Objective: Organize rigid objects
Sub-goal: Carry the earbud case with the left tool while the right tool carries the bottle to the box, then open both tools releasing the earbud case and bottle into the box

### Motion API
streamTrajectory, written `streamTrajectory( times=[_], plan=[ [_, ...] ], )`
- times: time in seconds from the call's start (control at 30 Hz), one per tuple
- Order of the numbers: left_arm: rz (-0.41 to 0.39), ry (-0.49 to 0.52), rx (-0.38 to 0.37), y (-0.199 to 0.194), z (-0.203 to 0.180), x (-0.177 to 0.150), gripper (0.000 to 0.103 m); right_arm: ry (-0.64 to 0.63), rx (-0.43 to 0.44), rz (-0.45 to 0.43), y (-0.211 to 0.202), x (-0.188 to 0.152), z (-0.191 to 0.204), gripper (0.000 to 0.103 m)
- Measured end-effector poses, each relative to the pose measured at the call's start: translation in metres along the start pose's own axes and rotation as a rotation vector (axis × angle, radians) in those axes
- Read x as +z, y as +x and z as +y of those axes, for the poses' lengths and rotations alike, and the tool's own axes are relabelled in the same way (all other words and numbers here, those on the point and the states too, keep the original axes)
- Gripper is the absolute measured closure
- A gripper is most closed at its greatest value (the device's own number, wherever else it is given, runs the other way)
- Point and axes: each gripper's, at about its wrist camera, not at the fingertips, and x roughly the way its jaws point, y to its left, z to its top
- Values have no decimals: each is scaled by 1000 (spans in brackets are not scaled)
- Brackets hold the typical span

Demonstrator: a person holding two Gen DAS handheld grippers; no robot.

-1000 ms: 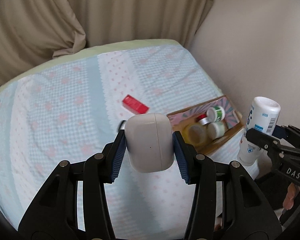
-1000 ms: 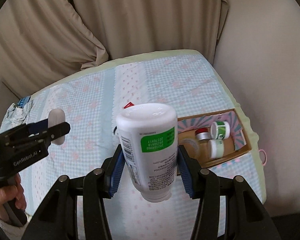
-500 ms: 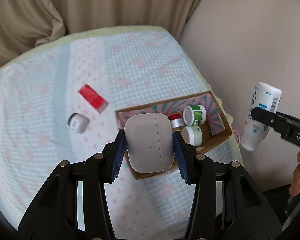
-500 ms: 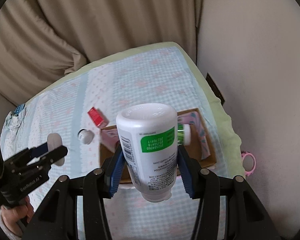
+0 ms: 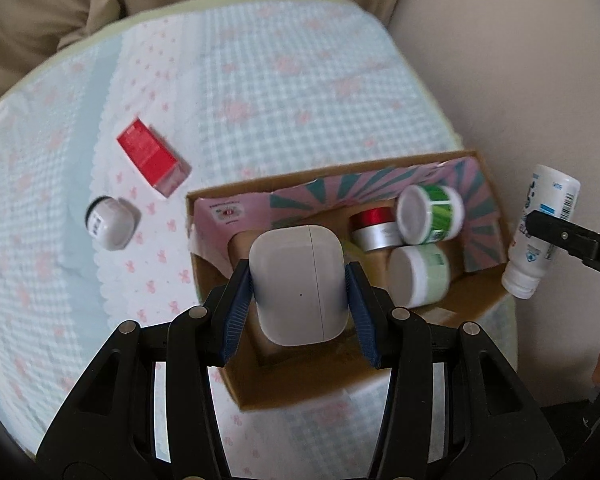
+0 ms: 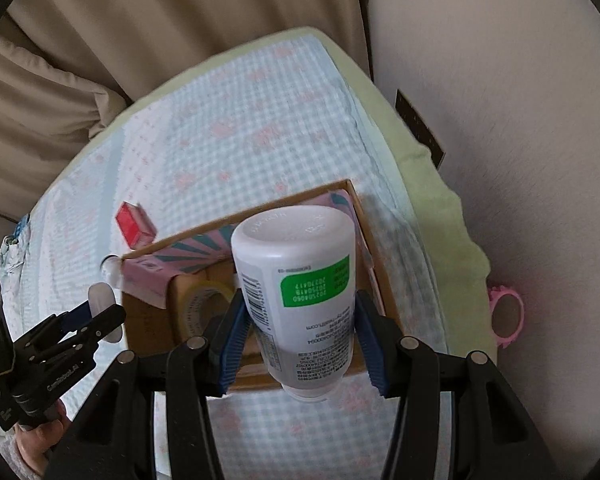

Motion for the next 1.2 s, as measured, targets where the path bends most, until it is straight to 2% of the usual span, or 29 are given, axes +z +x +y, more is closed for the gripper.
streamTrajectory(
  times=[0.13,0.33,0.57,0.6,0.63,0.67,0.7,0.73,0.77,0.83,1.07,1.2],
  plan=[
    [57,-10,14,38,-3,2,60,-5,7,39,27,3,-9,56],
    [128,35,15,74,-21,-2,60,2,18,84,59,0,-19,56],
    [167,48,21,79,-26,-3,58,34,36,124,71,-1,-22,55],
    [179,46,21,79,-26,-3,47,35,31,131,73,-1,-21,55],
    [185,42,17,78,-25,-3,32,34,21,136,74,-1,-19,55],
    [188,36,13,74,-24,-3,2,32,15,124,73,-1,-18,51],
    [174,33,5,69,-24,-3,0,30,11,109,71,-1,-17,44],
    [159,35,-7,60,-23,-4,0,26,0,99,68,0,-16,19],
    [156,38,-13,55,-22,-6,0,20,-16,90,65,-1,-15,0],
    [151,40,-7,42,-17,-10,0,9,-24,45,55,-2,-14,0],
    [117,-22,-2,5,11,-24,0,26,-3,-28,28,-11,-13,0],
    [78,-47,11,-19,21,-28,0,24,8,-27,12,-15,-5,0]
  ],
)
